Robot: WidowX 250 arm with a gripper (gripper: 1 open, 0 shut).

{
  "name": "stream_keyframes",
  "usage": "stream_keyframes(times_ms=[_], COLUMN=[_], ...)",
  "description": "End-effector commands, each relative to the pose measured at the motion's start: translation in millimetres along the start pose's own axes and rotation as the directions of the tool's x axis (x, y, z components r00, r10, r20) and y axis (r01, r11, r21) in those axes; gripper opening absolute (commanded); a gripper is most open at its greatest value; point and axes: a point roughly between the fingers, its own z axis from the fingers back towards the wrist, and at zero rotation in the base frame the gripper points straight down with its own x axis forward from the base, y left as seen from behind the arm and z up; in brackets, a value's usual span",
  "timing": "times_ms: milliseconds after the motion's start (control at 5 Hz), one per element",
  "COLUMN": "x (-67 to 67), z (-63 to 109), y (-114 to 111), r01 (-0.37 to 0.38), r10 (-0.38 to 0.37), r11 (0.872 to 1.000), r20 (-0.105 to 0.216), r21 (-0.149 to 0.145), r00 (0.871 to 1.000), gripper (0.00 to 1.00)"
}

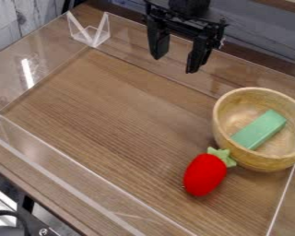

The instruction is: Remove the green block from the brown bowl and put it on the table

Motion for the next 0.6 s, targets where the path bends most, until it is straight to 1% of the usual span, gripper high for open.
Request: stream_keyframes(times_ms=[0, 200, 400], x=[4.6, 5.3, 14.5], z=[-10.5, -19.0, -26.8], y=[-8, -43, -71], r01=[0.033, 0.135, 0.176], r10=[-0.033, -0.135, -0.177], r11=[0.999, 0.991, 0.984], r20=[-0.030, -0.030, -0.022], r21=[-0.006, -0.015, -0.022], r00=[0.999, 0.990, 0.984], gripper=[1.00, 1.00, 1.00])
